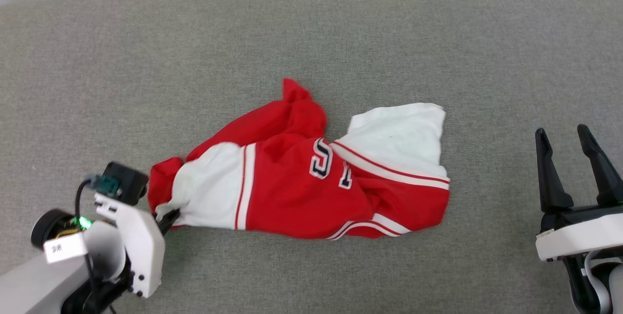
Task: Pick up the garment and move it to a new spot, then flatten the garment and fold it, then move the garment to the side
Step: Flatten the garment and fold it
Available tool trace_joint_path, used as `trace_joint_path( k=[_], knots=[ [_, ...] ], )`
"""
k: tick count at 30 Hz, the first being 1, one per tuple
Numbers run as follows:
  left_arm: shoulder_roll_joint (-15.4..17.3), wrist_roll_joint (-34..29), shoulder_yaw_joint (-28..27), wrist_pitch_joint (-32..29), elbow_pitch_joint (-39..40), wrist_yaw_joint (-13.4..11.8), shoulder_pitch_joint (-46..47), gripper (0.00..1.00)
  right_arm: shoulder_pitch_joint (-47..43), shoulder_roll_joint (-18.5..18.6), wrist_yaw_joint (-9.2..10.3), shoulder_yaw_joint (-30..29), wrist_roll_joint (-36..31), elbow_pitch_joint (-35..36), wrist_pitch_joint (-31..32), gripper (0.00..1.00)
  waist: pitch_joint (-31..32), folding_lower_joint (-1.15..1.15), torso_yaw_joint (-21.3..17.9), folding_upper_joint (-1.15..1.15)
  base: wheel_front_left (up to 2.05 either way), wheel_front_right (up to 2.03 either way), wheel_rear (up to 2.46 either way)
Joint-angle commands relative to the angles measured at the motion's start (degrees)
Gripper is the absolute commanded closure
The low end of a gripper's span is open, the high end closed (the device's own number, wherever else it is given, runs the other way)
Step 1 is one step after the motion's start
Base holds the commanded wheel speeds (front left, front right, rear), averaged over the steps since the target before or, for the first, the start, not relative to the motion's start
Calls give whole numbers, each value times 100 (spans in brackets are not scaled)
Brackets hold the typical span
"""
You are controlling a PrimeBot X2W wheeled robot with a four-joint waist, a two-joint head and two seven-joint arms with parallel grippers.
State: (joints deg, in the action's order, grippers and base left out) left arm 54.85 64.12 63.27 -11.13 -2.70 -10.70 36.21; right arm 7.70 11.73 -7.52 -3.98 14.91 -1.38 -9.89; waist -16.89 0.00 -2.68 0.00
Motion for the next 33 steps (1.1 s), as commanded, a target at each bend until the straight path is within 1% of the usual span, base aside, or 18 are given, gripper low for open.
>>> trace_joint_path(
  k=[1,4,8,9,10,14,18,20,24,26,28,33],
  knots=[
    [55,23,13,33,-57,-45,-117,100,-57,5,6,-7,-9,-13,23,0,1,0,-10,0,0,0,0],
    [57,260,74,27,-254,-66,-436,100,-89,-19,6,-26,-18,-40,38,0,11,0,-20,0,0,0,0],
    [-51,322,131,69,-525,-33,-591,100,-137,-30,6,-58,-39,-58,75,0,62,0,-1,0,0,0,0],
    [-68,314,88,141,-543,-38,-547,47,-153,-38,6,-61,-42,-56,82,0,85,0,5,0,0,0,0],
    [-80,301,32,209,-547,-42,-485,0,-168,-41,6,-73,-44,-48,97,0,110,0,17,0,0,0,0],
    [16,150,-198,480,-333,-60,-165,0,-192,-63,6,-97,-76,1,123,0,214,0,54,0,0,0,0],
    [214,-12,-424,630,27,-148,149,0,-216,-113,6,-108,-100,33,138,0,293,0,74,0,0,0,0],
    [288,-107,-528,615,179,-166,370,0,-226,-145,6,-100,-103,44,148,0,315,0,72,0,0,0,0],
    [349,-344,-635,404,328,-91,897,0,-206,-199,6,-66,-122,77,152,0,296,0,22,0,0,0,0],
    [229,-364,-682,210,326,33,1207,0,-164,-213,6,-47,-124,100,146,0,247,0,-24,0,0,0,0],
    [147,-403,-654,-83,240,216,1512,0,-108,-225,6,-29,-132,120,133,0,171,0,-92,0,0,0,0],
    [-225,-319,-455,-1063,-217,707,2213,0,27,-246,6,10,-152,138,113,0,-52,0,-285,0,0,0,0]
  ],
)
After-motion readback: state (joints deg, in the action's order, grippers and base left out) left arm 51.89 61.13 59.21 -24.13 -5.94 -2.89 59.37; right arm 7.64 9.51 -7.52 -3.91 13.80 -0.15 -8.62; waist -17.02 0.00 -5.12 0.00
